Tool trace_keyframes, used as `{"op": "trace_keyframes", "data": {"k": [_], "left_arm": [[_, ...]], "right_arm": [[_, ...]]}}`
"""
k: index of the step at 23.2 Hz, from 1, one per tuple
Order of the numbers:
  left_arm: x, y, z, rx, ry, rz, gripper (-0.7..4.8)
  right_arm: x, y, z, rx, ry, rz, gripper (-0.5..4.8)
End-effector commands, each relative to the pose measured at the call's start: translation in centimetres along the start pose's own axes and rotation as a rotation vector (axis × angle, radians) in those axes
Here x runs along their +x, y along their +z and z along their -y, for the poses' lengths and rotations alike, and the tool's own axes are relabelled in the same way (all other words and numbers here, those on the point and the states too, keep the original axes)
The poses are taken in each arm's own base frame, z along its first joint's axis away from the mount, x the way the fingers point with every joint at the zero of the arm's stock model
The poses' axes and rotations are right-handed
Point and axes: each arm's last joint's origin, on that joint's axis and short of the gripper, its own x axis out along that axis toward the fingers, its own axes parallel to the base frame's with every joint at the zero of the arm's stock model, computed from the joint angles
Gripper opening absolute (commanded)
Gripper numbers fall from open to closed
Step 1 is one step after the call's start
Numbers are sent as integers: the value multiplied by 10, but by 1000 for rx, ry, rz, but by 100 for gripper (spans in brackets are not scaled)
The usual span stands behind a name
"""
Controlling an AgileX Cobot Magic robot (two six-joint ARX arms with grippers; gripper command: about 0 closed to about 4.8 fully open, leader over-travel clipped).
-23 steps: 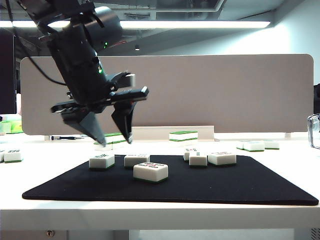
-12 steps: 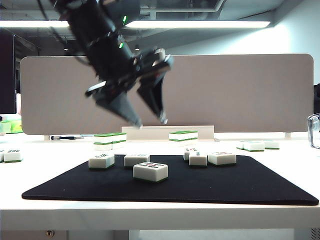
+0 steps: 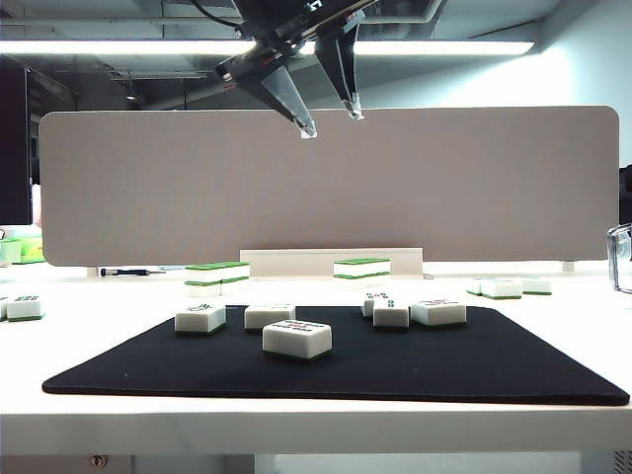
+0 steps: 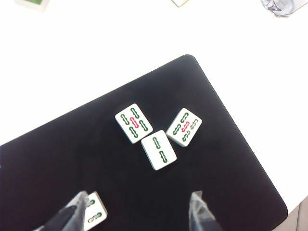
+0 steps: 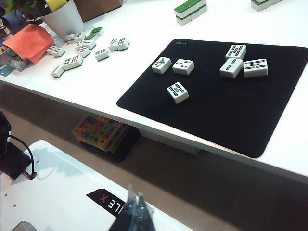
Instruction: Align six mahjong tiles in a row on the table.
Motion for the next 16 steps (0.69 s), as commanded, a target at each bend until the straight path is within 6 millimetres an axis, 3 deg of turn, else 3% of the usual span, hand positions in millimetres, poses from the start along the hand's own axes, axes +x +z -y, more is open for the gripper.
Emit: {"op": "trace_keyframes", "data": {"k": [1,5,10,13,16], "left_arm": [[3,9,1,15,-1,-4,274],[19,14,0,13,-1,-25,274],[56,10,2,6,-3,-120,274],[103,-4,6,-41,2,-238,274],[126,-13,9,-79,8,-288,274]], "right_arm": [[-2,-1,-1,-19,0,19,-1],[-2,-1,-1,-19,1,18,-1],[-2,-1,-1,-19,1,18,-1],[-2,-1,-1,-19,1,18,-1],[-2,-1,-1,-19,1,18,-1]]}}
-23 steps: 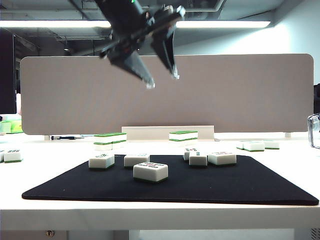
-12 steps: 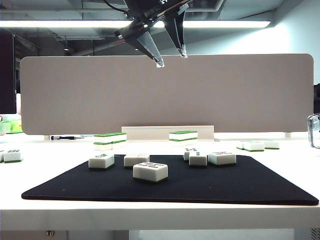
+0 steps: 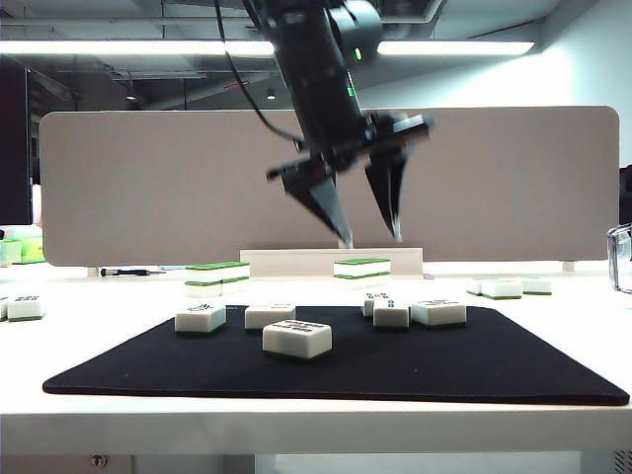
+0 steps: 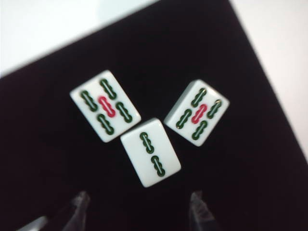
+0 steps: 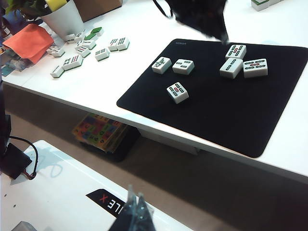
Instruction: Align six mahjong tiles in a row on the table.
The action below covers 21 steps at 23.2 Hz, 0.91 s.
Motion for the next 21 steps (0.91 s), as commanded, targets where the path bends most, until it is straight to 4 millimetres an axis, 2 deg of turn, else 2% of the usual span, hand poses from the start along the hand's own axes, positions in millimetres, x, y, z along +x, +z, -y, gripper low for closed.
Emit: {"op": "trace_keyframes", "data": {"k": [1,9,19,20,21], "left_arm": [[13,-1,4,-53,-7,-23,274],[49,-8,16,-47,-3,-83,274],[69,-9,17,-35,79,-65,272],[69,-8,17,-34,87,-53,268],[69,-6,17,-33,109,-32,238]], "right_arm": [[-2,-1,-1,-19,1,18,-1],[-2,-1,-1,-19,-7,19,-1],[-2,-1,-1,-19,-21,20,-1],[-2,-1,-1,-19,-21,20,-1],[-2,-1,-1,-19,-21,20,-1]]}}
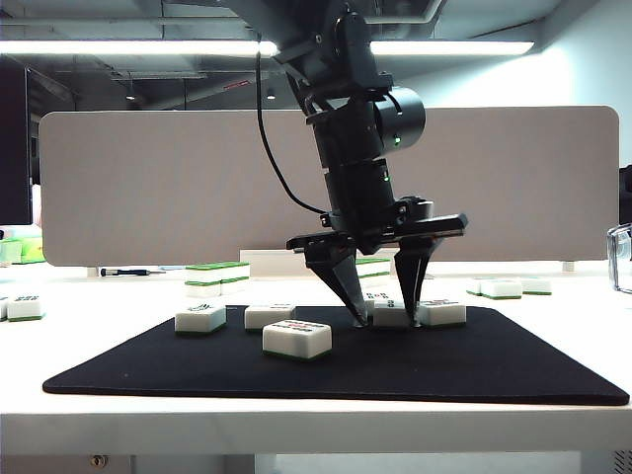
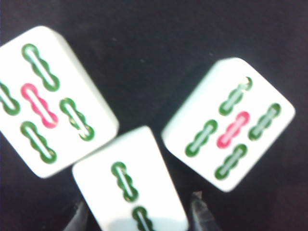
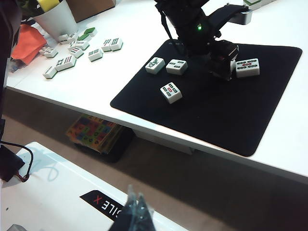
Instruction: Align six mahjong tiles in a row on the table.
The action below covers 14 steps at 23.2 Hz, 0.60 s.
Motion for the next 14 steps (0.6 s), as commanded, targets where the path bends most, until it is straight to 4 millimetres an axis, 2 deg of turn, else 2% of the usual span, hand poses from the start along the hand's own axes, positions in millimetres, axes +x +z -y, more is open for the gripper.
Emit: {"op": "trace_keyframes", "data": {"k": [1,3,10,14], "left_arm": [[-3,6,1,0,44,73,209],[-3,7,1,-1,41,85,172],[-3,4,1,1,29,48,149],[-24,-1,0,4,13,8,149]], "right_arm": [[-2,-1,-1,-18,4,19,-1],[-2,-1,-1,-18,4,19,-1],[-2,-1,-1,-18,3,19,-1],[-2,-1,-1,-19,3,19,-1]]}}
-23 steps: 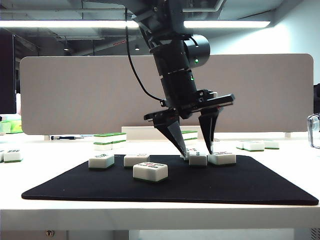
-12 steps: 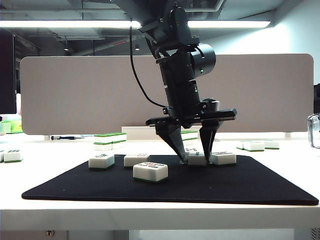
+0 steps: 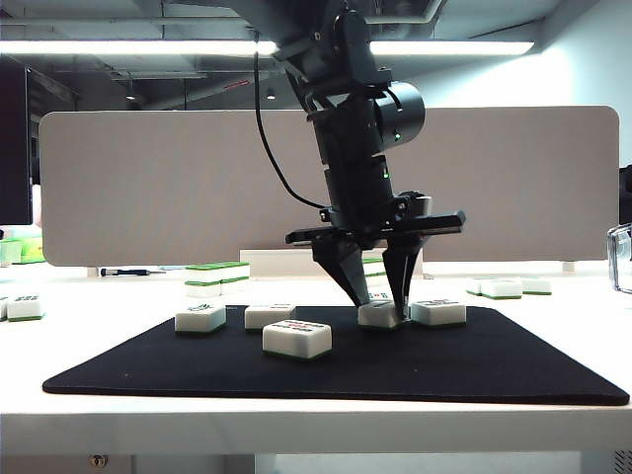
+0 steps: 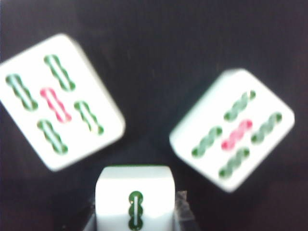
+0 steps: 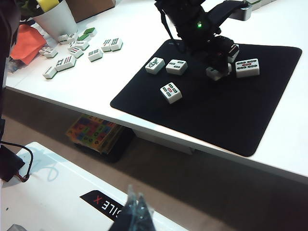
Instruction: Align six mahjong tiles in a row on the table.
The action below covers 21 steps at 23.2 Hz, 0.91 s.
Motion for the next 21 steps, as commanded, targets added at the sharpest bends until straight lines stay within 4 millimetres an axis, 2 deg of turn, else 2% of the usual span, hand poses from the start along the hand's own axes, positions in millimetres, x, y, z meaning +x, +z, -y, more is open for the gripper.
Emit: {"op": "trace_keyframes", "data": {"k": [1,8,10,13,16,18,21], "left_arm": [[-23,-2,0,11,-5,-7,149],[-57,-9,-13,29,17,-59,149],[-65,-13,-26,3,33,-103,149],[-68,-20,-55,-65,66,-209,149],[-70,-22,-74,-114,82,-249,149],[-71,-23,-95,-161,95,-273,149],[-71,-21,-102,-171,117,-243,149]], "right_arm": [[-2,-1,-1,-18,3,19,-1],[-2,-1,-1,-18,3,19,-1],[-2,-1,-1,-18,3,18,-1],[-2,-1,-1,-18,3,19,-1],[-2,-1,-1,-18,3,19,-1],[-2,-1,-1,-18,3,18,-1],[-2,-1,-1,-18,2,18,-1]]}}
